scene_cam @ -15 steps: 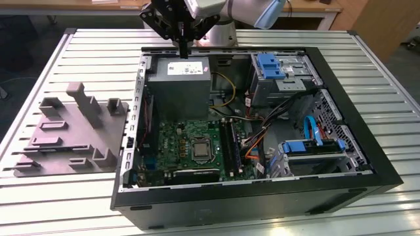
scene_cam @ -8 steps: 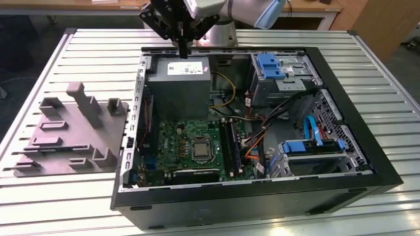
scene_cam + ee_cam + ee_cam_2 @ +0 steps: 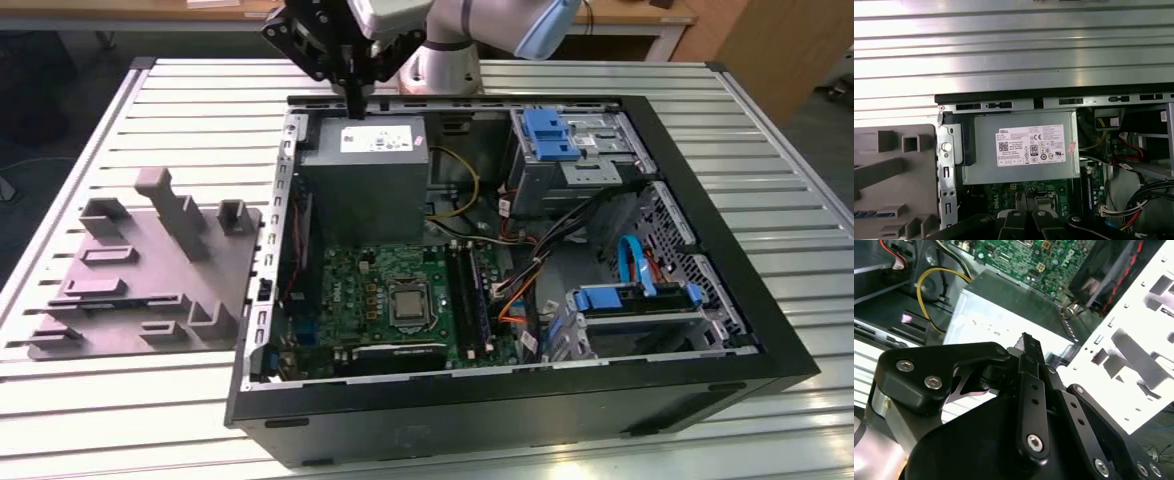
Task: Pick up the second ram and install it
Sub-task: 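Reach for the second ram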
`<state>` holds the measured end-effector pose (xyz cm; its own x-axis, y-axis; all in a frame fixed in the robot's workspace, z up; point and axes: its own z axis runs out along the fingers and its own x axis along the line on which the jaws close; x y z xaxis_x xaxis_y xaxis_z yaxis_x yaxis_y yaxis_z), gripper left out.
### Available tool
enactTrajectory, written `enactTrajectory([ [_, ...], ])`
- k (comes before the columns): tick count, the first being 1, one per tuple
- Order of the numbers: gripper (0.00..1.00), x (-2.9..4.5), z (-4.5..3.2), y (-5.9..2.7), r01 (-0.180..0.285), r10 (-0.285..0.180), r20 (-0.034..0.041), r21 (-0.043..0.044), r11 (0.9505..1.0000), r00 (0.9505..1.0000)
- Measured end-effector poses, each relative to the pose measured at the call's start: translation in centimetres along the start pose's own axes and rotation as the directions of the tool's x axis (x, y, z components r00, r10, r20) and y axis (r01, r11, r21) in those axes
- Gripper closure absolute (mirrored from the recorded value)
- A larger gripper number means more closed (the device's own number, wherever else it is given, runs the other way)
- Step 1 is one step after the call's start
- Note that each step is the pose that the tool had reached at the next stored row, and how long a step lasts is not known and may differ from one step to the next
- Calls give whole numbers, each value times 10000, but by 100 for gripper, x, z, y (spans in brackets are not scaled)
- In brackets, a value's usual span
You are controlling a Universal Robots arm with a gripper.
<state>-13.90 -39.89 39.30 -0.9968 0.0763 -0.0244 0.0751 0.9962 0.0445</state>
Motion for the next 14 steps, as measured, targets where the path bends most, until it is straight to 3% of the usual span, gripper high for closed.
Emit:
enactTrajectory([
  [14, 90, 309, -3, -19, 0, 0, 0, 0, 10000, 10000],
])
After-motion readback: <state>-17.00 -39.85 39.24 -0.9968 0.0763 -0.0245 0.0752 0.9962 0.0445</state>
